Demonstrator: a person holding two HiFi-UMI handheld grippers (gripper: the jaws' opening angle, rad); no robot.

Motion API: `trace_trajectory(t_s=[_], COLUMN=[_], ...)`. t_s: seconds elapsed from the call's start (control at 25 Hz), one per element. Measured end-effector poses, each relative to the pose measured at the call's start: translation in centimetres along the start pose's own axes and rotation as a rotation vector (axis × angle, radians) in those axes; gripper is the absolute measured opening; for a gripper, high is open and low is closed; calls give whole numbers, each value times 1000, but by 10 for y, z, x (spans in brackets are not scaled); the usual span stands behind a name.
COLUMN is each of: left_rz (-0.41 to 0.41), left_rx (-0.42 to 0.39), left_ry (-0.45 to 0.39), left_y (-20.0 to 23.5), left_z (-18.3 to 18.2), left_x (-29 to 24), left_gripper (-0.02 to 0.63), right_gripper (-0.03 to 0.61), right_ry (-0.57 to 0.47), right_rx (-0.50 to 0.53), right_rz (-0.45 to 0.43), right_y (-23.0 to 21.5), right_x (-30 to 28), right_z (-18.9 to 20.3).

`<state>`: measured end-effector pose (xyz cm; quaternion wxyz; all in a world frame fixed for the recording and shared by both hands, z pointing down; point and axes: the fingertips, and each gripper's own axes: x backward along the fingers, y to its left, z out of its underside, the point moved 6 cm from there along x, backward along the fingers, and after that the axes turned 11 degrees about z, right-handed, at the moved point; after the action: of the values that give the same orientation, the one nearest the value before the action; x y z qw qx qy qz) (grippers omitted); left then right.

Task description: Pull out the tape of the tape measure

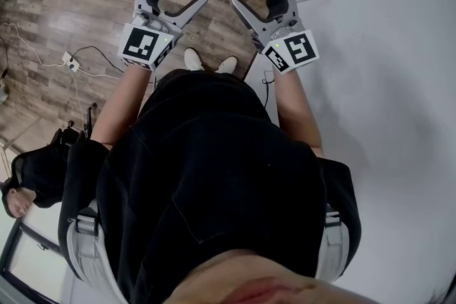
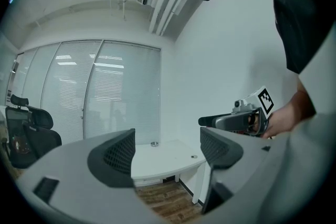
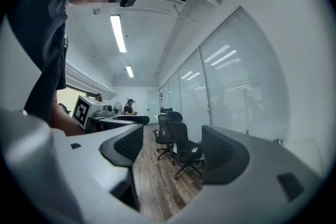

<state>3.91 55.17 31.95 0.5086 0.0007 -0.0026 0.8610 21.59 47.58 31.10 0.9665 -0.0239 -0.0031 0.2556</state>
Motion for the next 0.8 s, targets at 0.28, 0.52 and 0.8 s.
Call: trace_trajectory(t_s=[0.28,0.52,0.8], left_rz=[8,4,-3], left_rx=[11,26,28], left_ry=[9,21,32], left_y=[32,41,72], left_z=[10,10,23], left_x=[3,9,-24], left_gripper=[385,385,385], right_gripper=[334,334,330], right_ry=[19,27,36], right_rx=[9,11,-1], right_rz=[0,-2,-16], right_y=[5,11,-24], right_x=[-34,-44,-78], right_z=[9,7,22])
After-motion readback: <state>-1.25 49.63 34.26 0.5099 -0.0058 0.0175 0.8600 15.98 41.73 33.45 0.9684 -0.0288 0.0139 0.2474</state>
